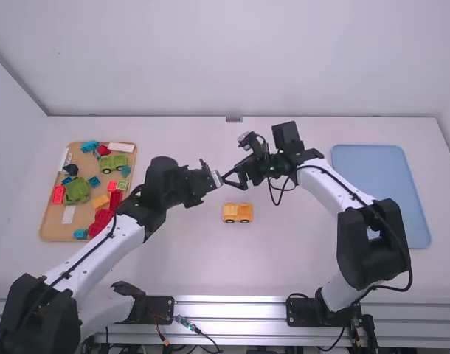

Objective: Assemble lego blocks to make yellow taxi

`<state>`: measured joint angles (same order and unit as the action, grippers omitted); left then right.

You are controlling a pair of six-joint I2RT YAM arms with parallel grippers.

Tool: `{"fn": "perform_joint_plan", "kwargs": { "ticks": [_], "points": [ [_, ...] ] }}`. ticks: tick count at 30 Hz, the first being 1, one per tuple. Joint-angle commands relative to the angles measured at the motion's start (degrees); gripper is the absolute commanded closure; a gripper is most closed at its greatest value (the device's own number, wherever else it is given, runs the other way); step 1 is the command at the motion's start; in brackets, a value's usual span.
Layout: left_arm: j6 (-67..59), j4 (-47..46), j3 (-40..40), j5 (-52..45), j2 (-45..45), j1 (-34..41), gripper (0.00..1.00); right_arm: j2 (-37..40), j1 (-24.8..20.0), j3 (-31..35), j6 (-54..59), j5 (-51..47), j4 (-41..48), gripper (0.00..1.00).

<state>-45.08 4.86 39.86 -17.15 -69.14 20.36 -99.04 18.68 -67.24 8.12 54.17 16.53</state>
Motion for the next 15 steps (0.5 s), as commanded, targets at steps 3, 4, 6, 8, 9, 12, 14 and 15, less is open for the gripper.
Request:
{"fn": "perform_joint_plan", "kwargs": {
  "ticks": [3,4,6,8,9,12,14,15],
  "points": [
    [-0.9,0.5,0.7,-1.5,-0.2,1.2,0.98,-0.5,-0.4,-1.4,-0.4,5.0,-0.7,0.04],
    [-0.8,0.7,0.7,-1.5,-0.3,1.2,0.98,-0.5,-0.4,-1.4,-0.4,5.7,-0.9,0.04],
    [-0.9,1.5,0.7,-1.2,-1.1,1.2,0.98,-0.5,-0.4,-1.4,-0.1,7.7,-1.0,0.05],
    [-0.8,2.2,0.7,-1.3,-1.7,1.2,0.98,-0.5,-0.3,-1.4,-0.3,8.0,-1.1,0.05],
    [-0.6,3.0,0.8,-1.2,-2.5,1.2,0.98,-0.5,0.0,-1.4,-0.2,7.9,-1.1,0.06],
    [0.5,4.7,0.8,-0.7,-4.1,1.2,0.98,-0.5,0.5,-1.4,-0.2,7.9,-1.1,0.06],
    [0.8,6.3,0.8,0.3,-5.8,1.6,0.98,-0.5,0.9,-1.4,-0.2,7.5,-1.3,0.07],
    [0.7,6.4,0.8,0.2,-5.9,1.6,0.98,-0.5,0.9,-1.4,-0.2,7.4,-1.3,0.07]
  ]
}}
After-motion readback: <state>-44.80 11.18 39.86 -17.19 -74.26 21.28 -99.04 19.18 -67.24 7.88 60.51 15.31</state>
